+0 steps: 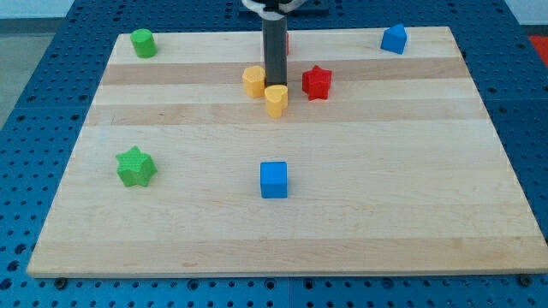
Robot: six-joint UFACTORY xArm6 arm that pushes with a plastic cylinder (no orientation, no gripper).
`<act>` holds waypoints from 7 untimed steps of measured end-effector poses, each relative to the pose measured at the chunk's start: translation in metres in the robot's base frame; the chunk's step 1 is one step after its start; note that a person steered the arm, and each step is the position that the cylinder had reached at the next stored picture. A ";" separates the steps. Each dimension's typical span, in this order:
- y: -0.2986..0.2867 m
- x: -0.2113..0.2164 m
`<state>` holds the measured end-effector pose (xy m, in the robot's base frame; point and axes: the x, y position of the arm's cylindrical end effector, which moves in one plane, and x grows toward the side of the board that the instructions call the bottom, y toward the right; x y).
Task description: Move the yellow heart at the top of green star
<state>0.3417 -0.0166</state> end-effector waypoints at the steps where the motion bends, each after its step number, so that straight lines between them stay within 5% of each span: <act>1: 0.003 0.017; 3: 0.068 0.036; 7: 0.053 0.061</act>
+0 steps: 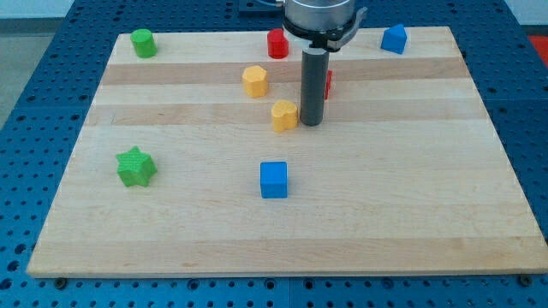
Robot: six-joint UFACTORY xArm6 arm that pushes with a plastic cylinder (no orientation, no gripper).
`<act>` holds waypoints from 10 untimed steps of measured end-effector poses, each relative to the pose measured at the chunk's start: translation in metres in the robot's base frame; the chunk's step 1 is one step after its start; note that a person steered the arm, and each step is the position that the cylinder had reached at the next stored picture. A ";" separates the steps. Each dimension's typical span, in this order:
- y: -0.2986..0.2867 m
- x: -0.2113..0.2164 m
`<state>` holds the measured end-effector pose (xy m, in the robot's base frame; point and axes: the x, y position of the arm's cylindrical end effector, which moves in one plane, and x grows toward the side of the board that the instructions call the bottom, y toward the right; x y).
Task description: Move the yellow heart at the top of green star
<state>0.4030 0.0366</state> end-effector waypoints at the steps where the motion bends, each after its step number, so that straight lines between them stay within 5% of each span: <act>1: -0.008 -0.001; 3: -0.019 -0.005; 8: -0.154 -0.004; 10: -0.164 0.047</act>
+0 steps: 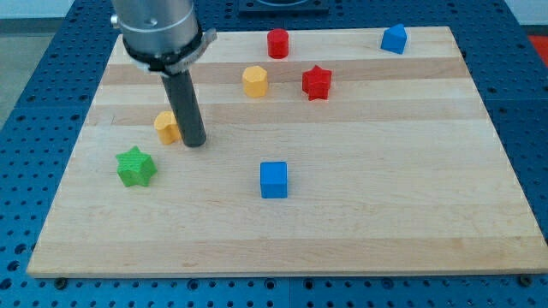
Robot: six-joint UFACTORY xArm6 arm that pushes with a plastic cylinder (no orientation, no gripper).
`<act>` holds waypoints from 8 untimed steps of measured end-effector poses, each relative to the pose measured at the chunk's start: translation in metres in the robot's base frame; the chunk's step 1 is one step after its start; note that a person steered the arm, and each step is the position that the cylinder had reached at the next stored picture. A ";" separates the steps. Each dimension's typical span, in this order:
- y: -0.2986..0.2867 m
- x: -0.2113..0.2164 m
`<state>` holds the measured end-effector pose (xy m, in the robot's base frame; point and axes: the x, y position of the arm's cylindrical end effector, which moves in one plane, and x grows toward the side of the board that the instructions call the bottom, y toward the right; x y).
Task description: Move the yellow heart at the top of green star
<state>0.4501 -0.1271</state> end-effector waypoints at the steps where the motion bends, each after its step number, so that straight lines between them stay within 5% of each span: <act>1: -0.002 0.006; 5: -0.067 -0.024; 8: -0.035 -0.025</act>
<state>0.4251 -0.1626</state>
